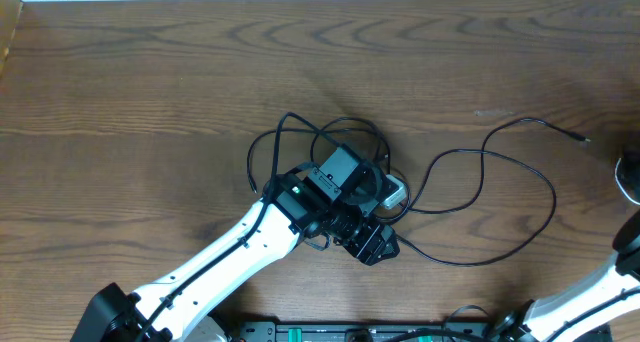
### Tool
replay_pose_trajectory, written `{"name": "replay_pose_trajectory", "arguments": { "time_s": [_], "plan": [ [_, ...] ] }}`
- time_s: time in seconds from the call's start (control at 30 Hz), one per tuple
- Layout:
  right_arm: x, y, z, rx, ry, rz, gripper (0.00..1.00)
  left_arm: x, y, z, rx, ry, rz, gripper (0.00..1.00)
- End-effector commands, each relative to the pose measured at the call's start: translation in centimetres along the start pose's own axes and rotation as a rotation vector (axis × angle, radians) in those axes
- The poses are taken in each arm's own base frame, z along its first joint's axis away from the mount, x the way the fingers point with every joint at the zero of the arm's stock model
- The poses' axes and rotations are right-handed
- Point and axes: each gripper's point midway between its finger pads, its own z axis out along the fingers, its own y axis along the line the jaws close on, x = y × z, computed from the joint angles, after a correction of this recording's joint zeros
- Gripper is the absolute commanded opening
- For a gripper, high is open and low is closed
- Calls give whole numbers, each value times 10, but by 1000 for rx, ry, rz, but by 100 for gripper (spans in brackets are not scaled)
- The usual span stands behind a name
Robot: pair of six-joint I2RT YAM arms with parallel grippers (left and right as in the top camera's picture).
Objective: Untangle cables
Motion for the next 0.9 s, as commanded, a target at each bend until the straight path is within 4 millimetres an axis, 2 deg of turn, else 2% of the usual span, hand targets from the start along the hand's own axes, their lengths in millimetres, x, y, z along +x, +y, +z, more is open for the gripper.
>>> {"name": "replay_pose_trajectory", "arguments": {
  "time_s": [0.0,0.23,0.37,0.47,0.5,0.53,0.57,0.6,0.63,0.87],
  "plan": [
    [-12,-31,18,62,-15,27,1,-1,-1,-1,-4,-6,-3,67],
    [-52,-46,32,-63,-43,174,2,-1,-1,-1,-4,-6,-6,68],
    [-67,-28,31,-284,1,239,2,-1,-1,-1,-4,-6,-6,68],
    [-74,-10,21,-439,56,283,2,-1,-1,-1,-4,-6,-6,68],
    [-76,-3,16,-483,70,291,7,-1,-1,-1,-4,-6,-6,68],
    [-79,5,10,-528,85,293,19,-1,-1,-1,-4,-6,-6,68],
    [-82,11,4,-562,90,289,38,-1,-1,-1,-4,-6,-6,68],
    [-85,18,-4,-597,95,281,61,-1,-1,-1,-4,-6,-6,68],
    [-89,25,-13,-634,96,271,99,-1,-1,-1,-4,-7,-6,68],
    [-120,53,-87,-713,11,221,99,-1,0,-1,-9,-8,-5,68]
  ]
}}
